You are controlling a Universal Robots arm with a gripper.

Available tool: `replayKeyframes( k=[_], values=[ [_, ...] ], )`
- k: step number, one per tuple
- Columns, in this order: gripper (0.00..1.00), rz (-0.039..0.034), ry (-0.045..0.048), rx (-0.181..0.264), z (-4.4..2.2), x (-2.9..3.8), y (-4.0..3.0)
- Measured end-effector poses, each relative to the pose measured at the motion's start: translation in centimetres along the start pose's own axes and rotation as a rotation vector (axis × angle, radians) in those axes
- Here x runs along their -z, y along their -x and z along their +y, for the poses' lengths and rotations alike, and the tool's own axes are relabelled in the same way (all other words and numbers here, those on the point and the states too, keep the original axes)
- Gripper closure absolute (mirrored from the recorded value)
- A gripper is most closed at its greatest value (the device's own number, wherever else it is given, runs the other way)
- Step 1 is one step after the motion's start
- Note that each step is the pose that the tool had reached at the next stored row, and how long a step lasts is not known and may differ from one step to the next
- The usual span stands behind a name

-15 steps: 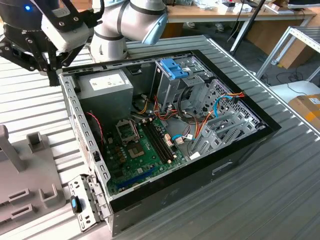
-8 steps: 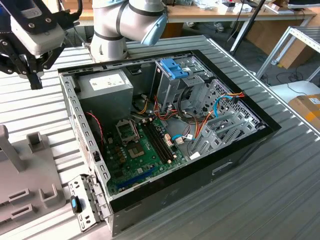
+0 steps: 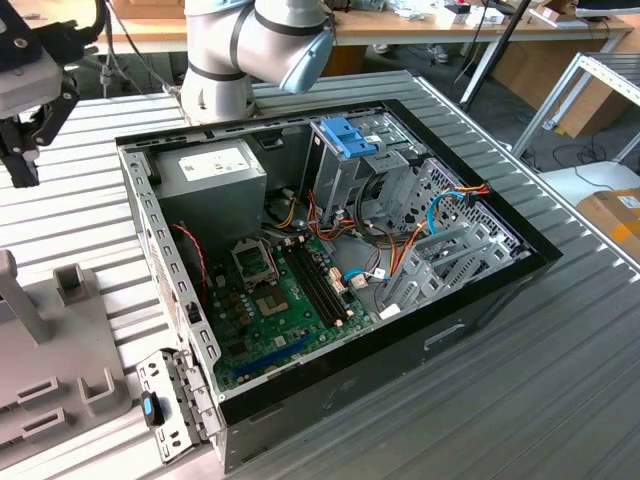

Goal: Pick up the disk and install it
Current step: 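Reach for the disk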

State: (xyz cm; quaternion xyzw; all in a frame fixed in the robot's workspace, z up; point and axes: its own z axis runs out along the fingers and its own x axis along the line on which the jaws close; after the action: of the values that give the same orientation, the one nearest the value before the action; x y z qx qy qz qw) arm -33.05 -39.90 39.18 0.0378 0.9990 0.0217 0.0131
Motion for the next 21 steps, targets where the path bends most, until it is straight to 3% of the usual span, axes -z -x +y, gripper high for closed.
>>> replayKeyframes(
  k=[1,6,11,18,21],
  values=[
    [0.89,0.0,0.0,0.0,-0.02,0.0,-0.32],
    [0.89,0.0,0.0,0.0,-0.28,0.08,-3.8],
    [0.89,-0.0001,0.0001,0.0,-0.46,0.12,-6.1],
    [0.89,0.0,0.0,0.0,-0.64,0.16,-8.49],
    [0.89,-0.0001,0.0,0.0,-0.69,0.17,-9.08]
  ],
)
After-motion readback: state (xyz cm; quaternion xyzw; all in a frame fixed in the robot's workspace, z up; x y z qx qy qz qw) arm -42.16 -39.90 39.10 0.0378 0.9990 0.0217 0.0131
